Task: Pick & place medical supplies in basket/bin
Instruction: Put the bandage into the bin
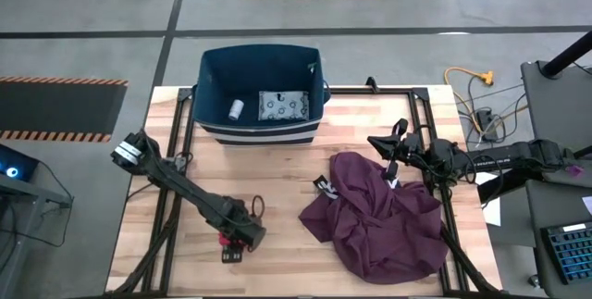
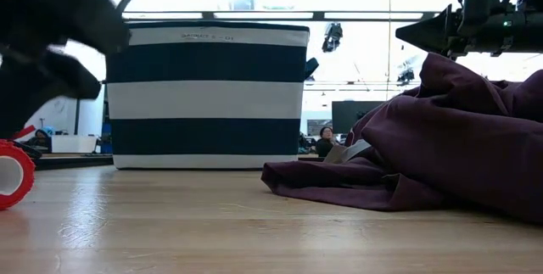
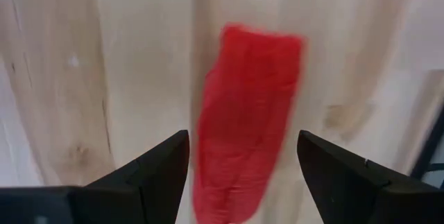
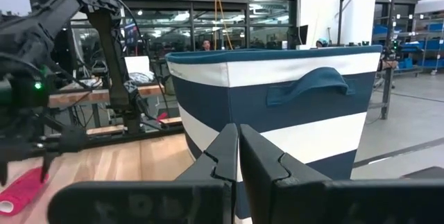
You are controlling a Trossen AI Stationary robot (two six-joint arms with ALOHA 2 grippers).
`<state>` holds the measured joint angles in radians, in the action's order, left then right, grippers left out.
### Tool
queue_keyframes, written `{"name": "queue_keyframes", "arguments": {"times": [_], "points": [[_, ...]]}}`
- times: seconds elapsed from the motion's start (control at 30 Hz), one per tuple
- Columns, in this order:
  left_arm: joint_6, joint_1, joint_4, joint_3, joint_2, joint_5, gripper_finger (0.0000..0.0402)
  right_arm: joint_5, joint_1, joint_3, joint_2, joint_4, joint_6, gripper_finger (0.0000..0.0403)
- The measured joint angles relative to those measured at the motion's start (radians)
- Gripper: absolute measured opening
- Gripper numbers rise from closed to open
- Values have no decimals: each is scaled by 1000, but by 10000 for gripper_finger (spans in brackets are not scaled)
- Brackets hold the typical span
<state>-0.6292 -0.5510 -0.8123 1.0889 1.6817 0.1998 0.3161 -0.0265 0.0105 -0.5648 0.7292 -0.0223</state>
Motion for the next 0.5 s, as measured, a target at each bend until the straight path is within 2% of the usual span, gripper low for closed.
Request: {"name": "queue_keyframes", "arguments": {"times": [0.33, 0.5], "points": [[-1, -3, 167, -131, -3, 8, 244, -1, 0, 0, 0, 0, -1, 9], [0, -4, 183, -148, -6, 0, 194, -1, 0, 0, 0, 0, -1, 9]]}}
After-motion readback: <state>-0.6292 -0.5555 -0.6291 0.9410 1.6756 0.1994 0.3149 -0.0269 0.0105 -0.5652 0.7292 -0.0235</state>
